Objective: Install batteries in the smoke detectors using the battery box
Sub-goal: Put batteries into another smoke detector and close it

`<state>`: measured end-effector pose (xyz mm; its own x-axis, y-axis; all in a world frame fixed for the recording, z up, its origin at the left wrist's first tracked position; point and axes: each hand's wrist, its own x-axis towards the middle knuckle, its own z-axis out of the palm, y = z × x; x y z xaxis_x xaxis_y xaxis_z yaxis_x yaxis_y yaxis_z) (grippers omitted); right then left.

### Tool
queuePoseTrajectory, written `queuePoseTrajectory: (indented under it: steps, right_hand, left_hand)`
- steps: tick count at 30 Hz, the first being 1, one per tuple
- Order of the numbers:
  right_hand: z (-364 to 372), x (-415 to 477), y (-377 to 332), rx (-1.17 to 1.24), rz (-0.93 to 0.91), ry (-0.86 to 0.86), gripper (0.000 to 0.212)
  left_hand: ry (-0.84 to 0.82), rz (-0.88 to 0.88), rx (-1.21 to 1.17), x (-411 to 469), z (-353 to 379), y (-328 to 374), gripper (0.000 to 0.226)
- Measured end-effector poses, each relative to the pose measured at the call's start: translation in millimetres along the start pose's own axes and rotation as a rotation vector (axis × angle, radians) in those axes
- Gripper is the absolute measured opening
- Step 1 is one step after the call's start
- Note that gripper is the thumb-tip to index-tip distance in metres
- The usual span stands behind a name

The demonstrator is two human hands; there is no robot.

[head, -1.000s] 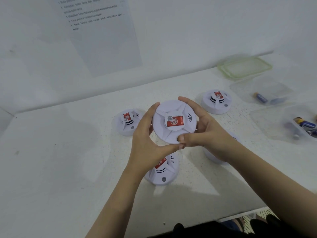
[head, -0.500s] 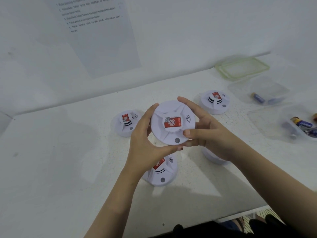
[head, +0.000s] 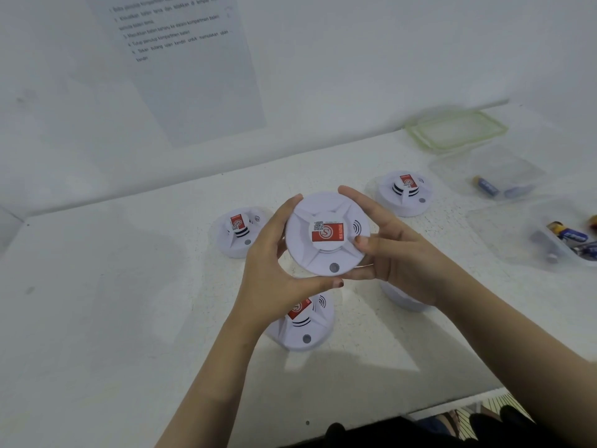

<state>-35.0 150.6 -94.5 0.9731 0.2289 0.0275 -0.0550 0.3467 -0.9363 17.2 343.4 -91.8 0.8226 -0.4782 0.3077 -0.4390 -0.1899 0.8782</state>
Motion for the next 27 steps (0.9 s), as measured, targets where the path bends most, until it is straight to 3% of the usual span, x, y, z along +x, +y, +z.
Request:
queuePoseTrajectory:
  steps: [27]
  right_hand:
    - [-2.1, -8.3, -2.0, 0.024, 0.069, -0.033, 0.057]
  left_hand:
    - [-0.298, -0.041, -0.032, 5.9, -8.4, -2.4, 0.107]
